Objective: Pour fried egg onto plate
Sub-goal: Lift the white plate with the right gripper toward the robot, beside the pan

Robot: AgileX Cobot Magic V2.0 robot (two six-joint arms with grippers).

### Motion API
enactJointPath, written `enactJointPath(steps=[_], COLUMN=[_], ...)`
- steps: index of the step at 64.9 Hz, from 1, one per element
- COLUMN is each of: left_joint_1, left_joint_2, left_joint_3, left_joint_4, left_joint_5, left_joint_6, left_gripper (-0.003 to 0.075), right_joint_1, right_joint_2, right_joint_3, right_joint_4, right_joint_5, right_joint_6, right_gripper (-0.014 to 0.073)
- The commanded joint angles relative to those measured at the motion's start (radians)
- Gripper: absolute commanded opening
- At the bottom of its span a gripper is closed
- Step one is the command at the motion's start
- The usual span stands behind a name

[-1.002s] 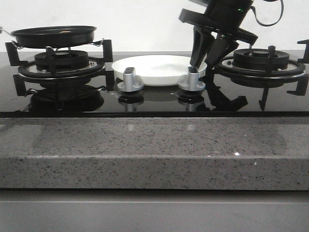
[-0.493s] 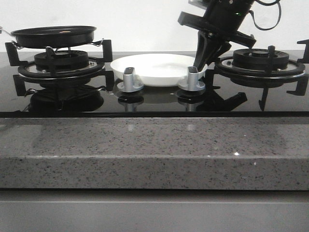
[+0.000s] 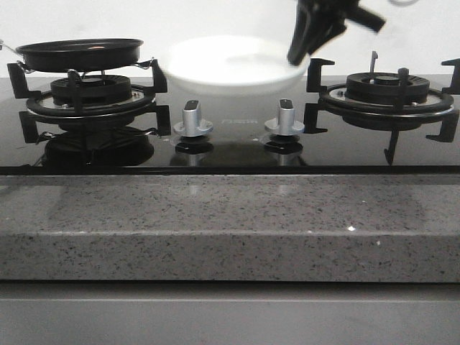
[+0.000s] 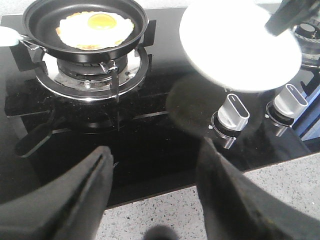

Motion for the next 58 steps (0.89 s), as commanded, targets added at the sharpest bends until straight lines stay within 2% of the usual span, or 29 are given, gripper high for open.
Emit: enactJointPath(steps=[1,14,32,43,58], left_joint_1=[-0.01,-0.01,-0.01,-0.01,-0.01], left_joint_2=[-0.002,-0.002,-0.002,-0.002,-0.002], left_joint_3=[-0.028,-0.028,-0.028,-0.028,-0.028], left_joint_4=[-0.005,-0.005,-0.005,-0.005,-0.005], left_joint_5=[-0.075,-0.075,-0.075,-0.075,-0.075], left_joint_6=[-0.005,-0.005,-0.005,-0.005,-0.005], left_gripper=[0.0377,0.0377,0.0377,0.0377,0.0377], right_joint_1=[0.0,0.013,0.084,0.106,0.106], right_joint_2=[-0.127,-0.295,-0.515,-0.536,-0.503], right_joint_3=[-0.035,0.091,0.488,0.665,0.751], right_joint_4=[0.046,0.021,0.016,0.016,0.016], right_joint_5=[0.03,-0.008,-0.189,-0.289,-0.372], right_joint_6=[-0.011,-0.011,-0.058,-0.058,-0.058], right_gripper=[-0.0069,-0.0069,-0.0069,-0.0069,-0.0069])
